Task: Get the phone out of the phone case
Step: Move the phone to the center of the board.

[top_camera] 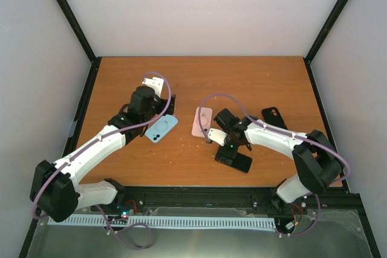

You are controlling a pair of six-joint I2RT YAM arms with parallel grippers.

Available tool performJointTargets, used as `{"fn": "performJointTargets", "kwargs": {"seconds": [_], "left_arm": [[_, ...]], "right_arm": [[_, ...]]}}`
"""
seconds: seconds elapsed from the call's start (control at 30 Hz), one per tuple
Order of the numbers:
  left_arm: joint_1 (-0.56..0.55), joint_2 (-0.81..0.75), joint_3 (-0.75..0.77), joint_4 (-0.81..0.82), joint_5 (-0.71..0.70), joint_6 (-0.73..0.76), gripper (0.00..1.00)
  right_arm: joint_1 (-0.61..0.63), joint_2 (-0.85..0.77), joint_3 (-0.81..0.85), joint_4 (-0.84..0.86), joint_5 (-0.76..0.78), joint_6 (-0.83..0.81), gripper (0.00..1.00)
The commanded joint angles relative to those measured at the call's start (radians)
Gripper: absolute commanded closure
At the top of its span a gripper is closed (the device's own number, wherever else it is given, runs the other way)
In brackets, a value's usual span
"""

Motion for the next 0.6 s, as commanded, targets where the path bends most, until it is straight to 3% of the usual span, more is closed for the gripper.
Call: {"fn": "performJointTargets", "kwargs": {"seconds": [0.0, 0.2, 0.33, 0.43, 0.57], "left_arm": [[0.008, 0.004, 0.004, 0.024, 0.003, 0.027, 0.0], [0.007, 0.0, 0.002, 0.02, 0.022, 0.041, 0.0], [0.009, 0.0, 0.0, 0.022, 0.027, 0.044, 0.01], [0.008, 0.0, 0.002, 0.022, 0.03, 0.043, 0.0], [0.008, -0.003, 0.002, 0.022, 0.032, 0.043, 0.0]], "right_arm": [[0.028, 0.011, -0.031, -0.005, -0.022, 0.022, 0.0], [0.042, 0.048, -0.049, 0.006, 0.007, 0.047, 0.0], [0.038, 0.066, -0.046, 0.049, 0.136, 0.106, 0.0], [-0.005, 0.087, -0.042, 0.072, 0.188, 0.152, 0.05], [-0.103, 0.137, -0.013, 0.054, 0.16, 0.168, 0.21]]}}
